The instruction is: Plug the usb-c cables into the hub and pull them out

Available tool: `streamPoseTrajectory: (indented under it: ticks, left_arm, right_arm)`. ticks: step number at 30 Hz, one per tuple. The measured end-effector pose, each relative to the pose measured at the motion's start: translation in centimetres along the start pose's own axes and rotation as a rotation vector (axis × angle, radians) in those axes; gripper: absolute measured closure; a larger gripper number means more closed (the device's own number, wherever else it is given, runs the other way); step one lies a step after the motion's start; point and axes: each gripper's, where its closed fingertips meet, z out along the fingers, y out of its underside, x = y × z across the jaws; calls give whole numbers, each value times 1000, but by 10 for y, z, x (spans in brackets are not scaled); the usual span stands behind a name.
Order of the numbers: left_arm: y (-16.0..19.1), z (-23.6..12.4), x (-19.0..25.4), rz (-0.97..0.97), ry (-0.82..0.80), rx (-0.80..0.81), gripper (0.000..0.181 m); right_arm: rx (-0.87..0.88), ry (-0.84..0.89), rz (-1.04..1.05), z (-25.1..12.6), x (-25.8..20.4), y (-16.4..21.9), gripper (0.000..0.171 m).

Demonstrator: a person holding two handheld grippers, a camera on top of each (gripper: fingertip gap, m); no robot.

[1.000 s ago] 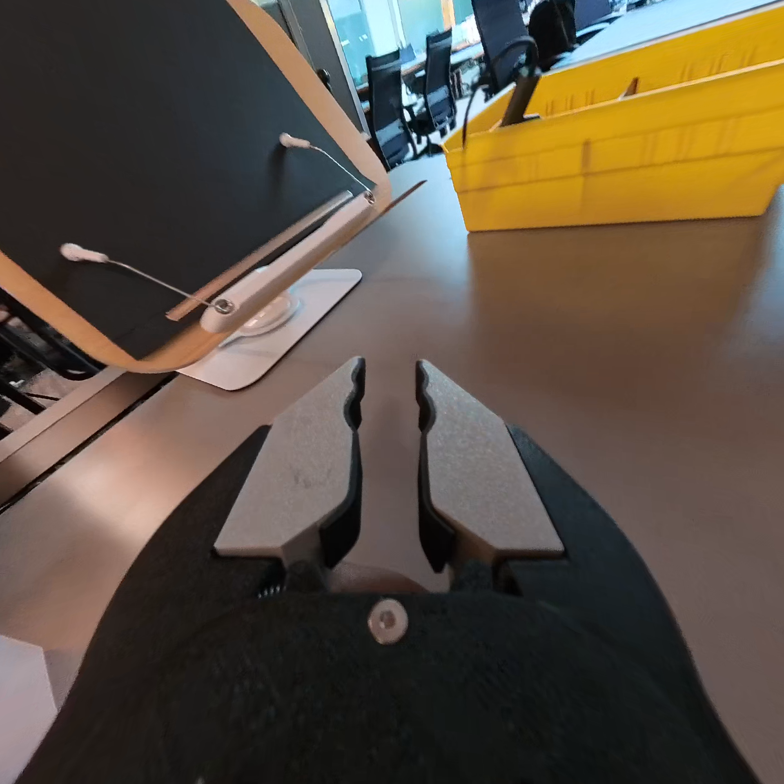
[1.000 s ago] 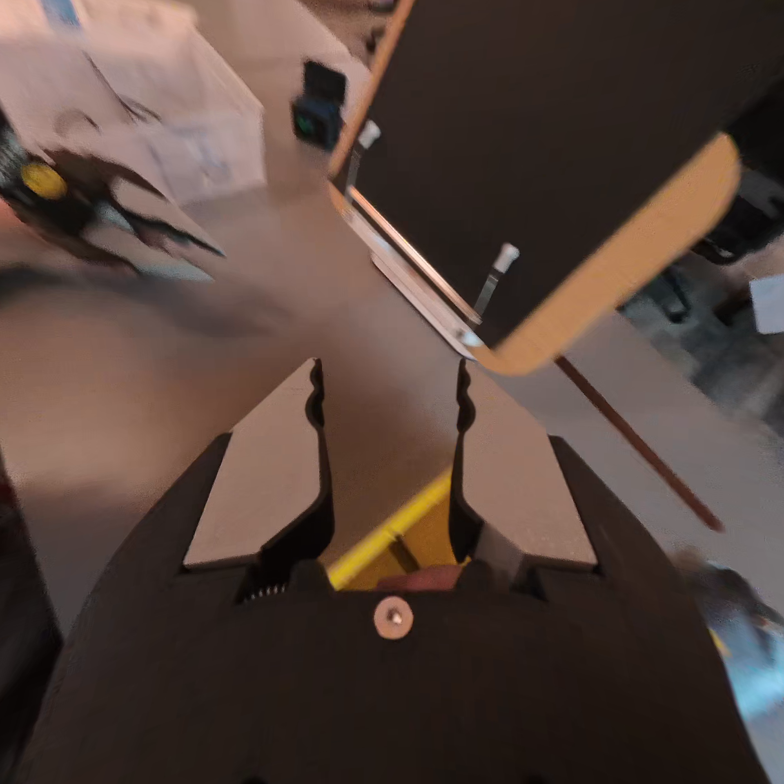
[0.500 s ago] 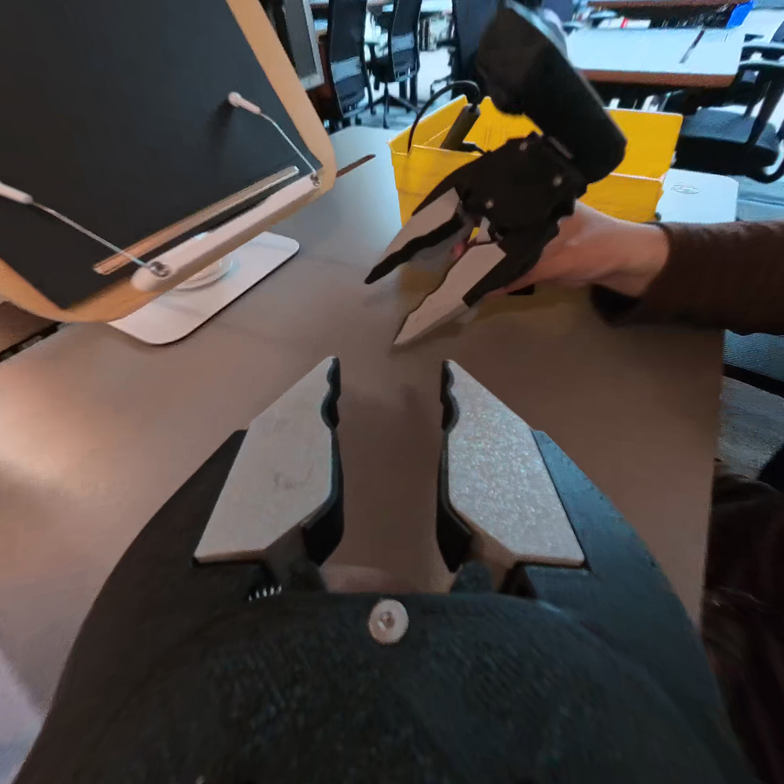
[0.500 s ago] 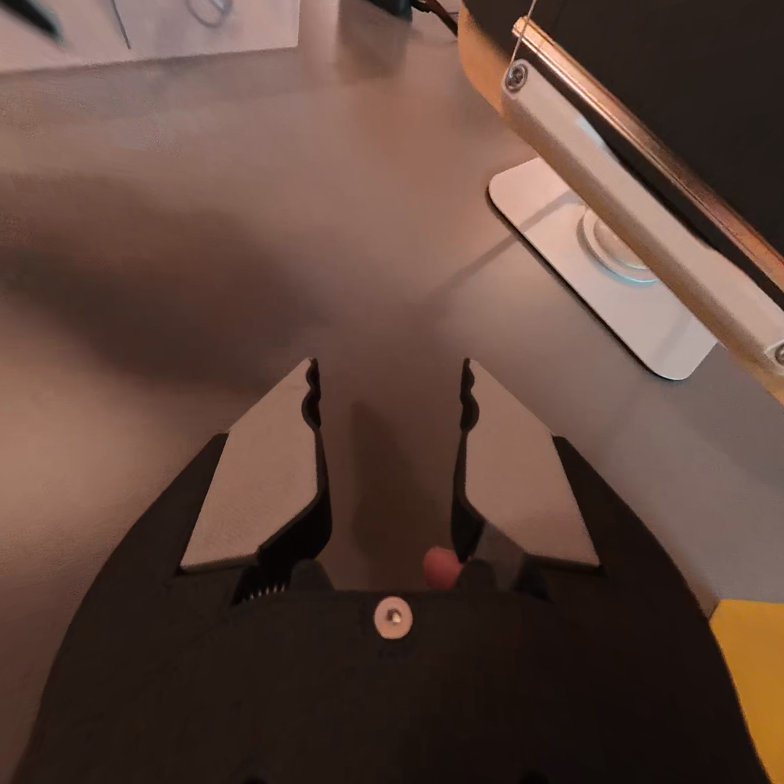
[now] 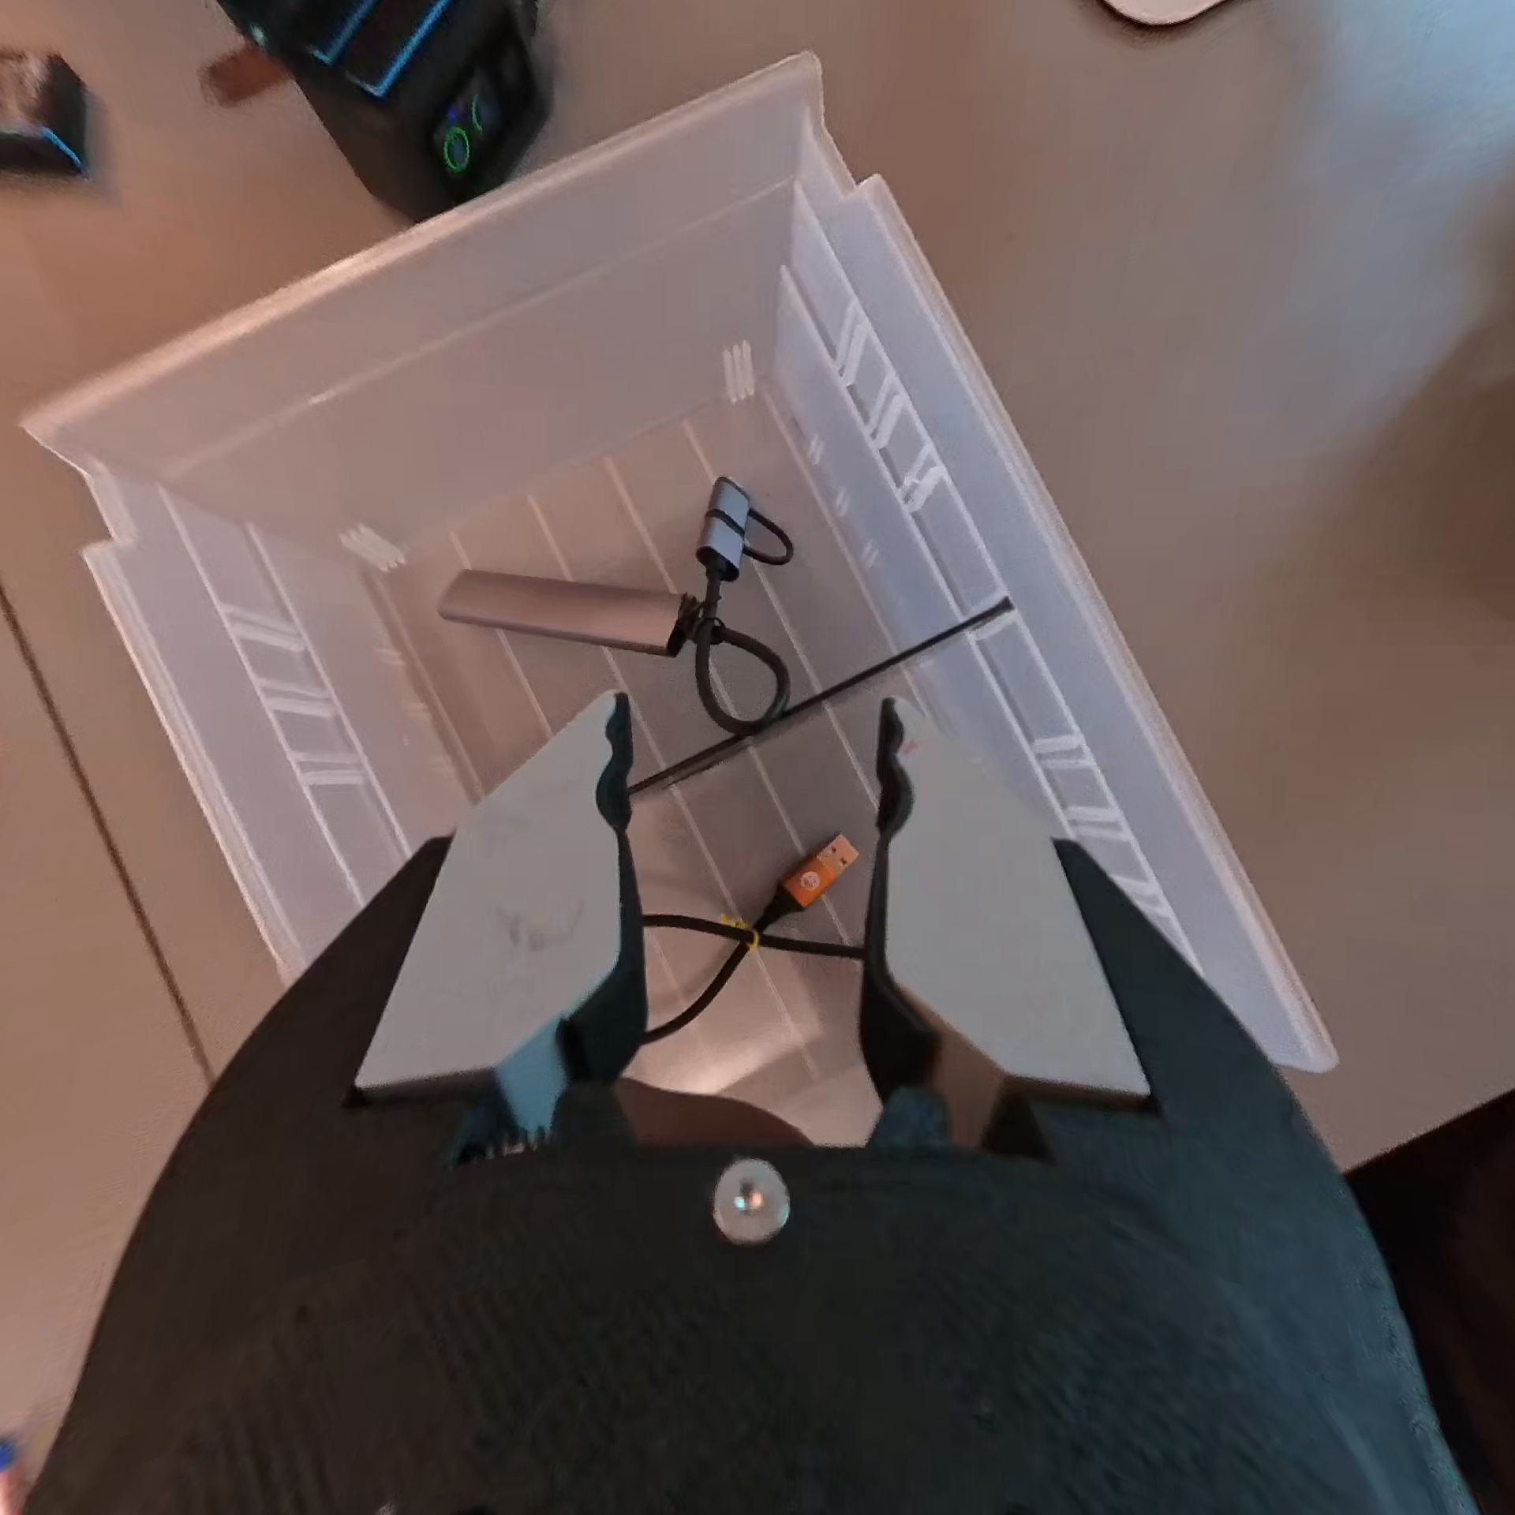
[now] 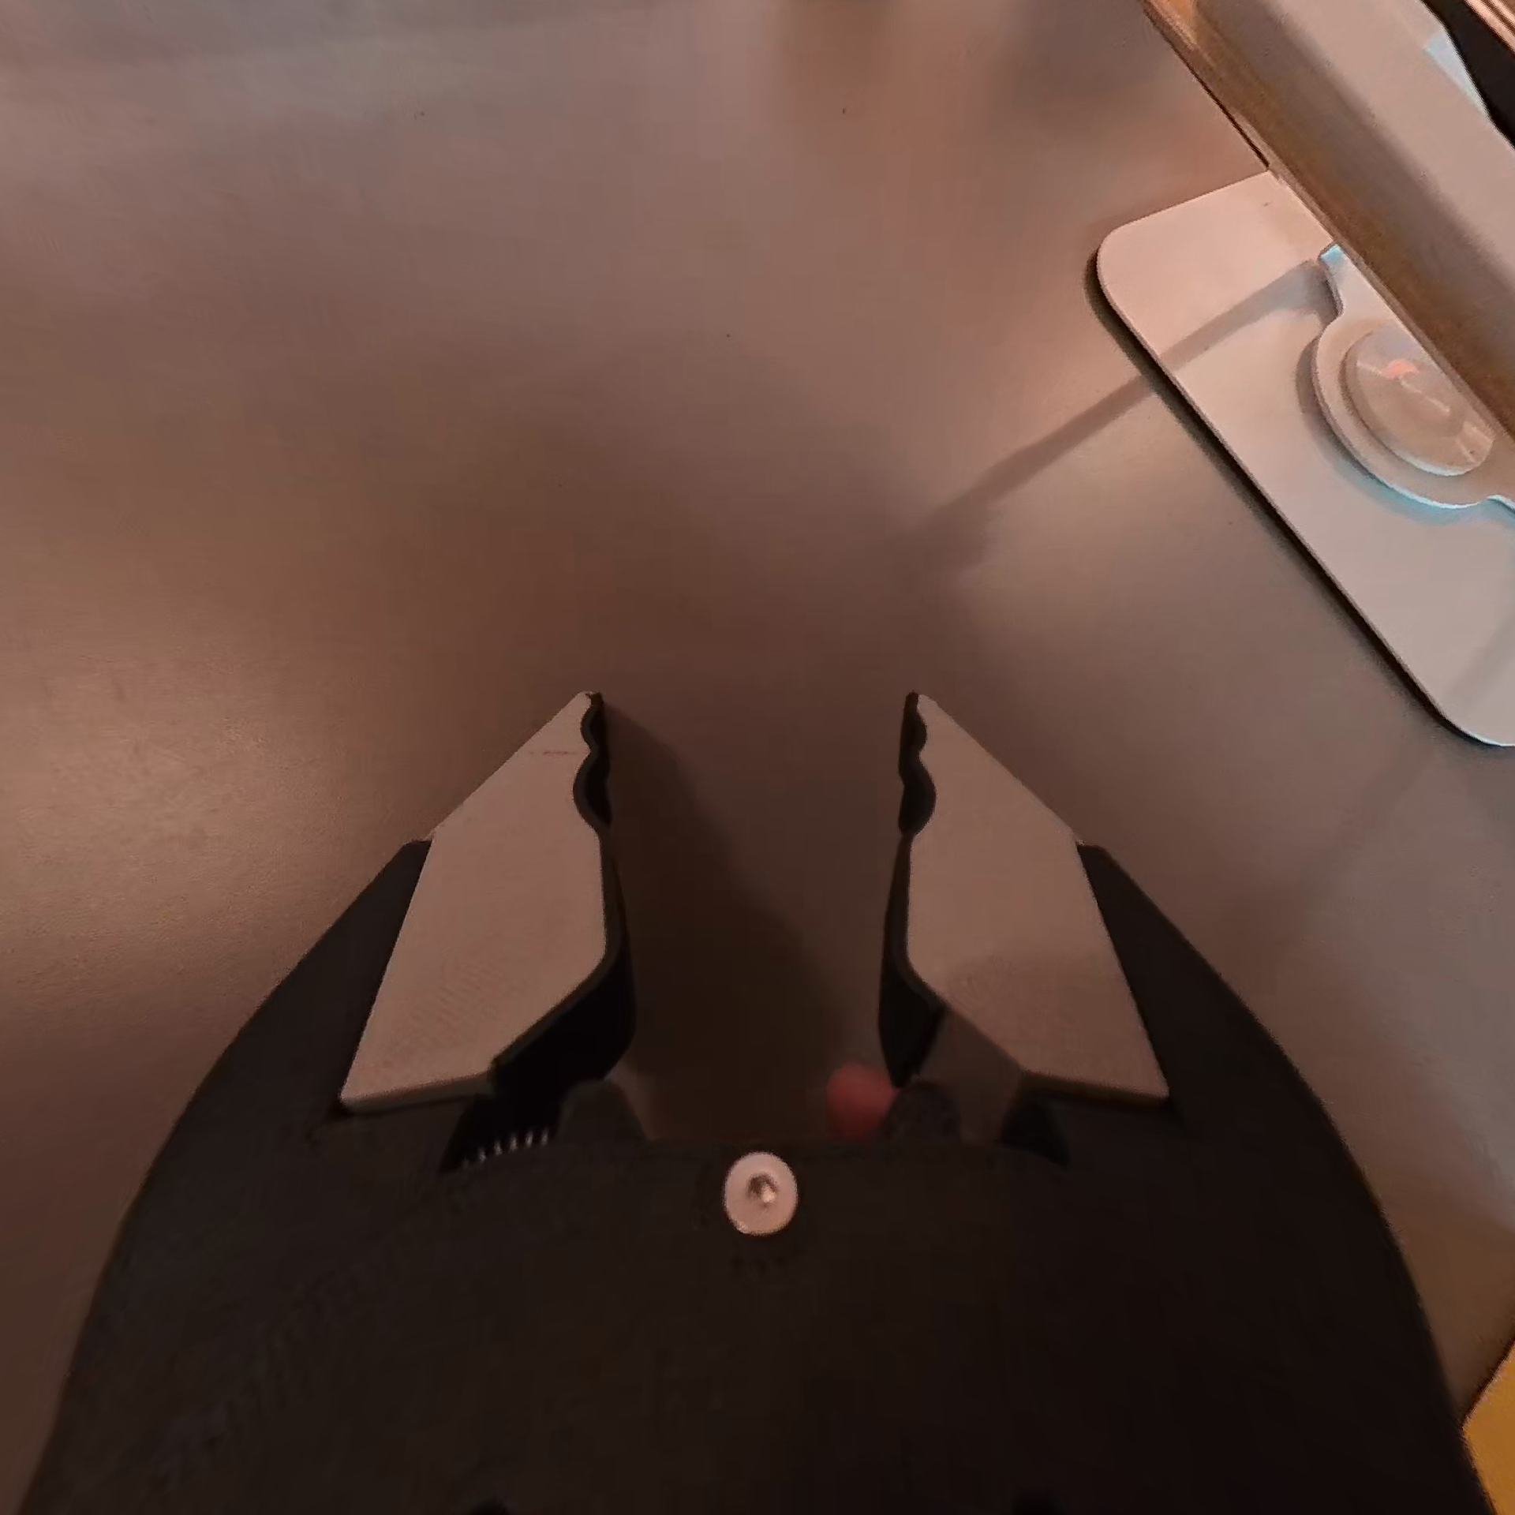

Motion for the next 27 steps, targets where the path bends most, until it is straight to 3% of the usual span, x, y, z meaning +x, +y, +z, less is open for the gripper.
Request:
streamPoseTrajectory:
  ticks: [6, 10, 11, 13, 17, 19, 23, 27]
  left_arm:
    - [12, 23, -12, -184, 69, -140, 128]
    - [16, 29, -8, -262, 127, -217, 145]
    - [14, 30, -2, -260, 164, -226, 158]
    - [9, 29, 1, -244, 172, -223, 159]
    - [-18, 10, -10, -228, 126, -120, 162]
    - [-39, -7, -24, -223, 54, -32, 180]
    - [-83, -53, -43, -116, -141, 169, 181]
    - [-125, -95, -15, -37, -142, 361, 181]
  right_arm:
    - [11, 0, 38, -4, 4, 2, 104]
    - [13, -9, 48, -5, 4, 2, 107]
    - [11, -13, 49, -5, 4, 3, 107]
    - [5, -14, 46, -5, 4, 3, 109]
    - [1, -12, 30, -5, 2, 4, 112]
    - [-1, -11, 25, -5, 2, 4, 113]
    - [-5, -12, 26, -5, 2, 6, 115]
    - [3, -14, 30, -7, 2, 5, 117]
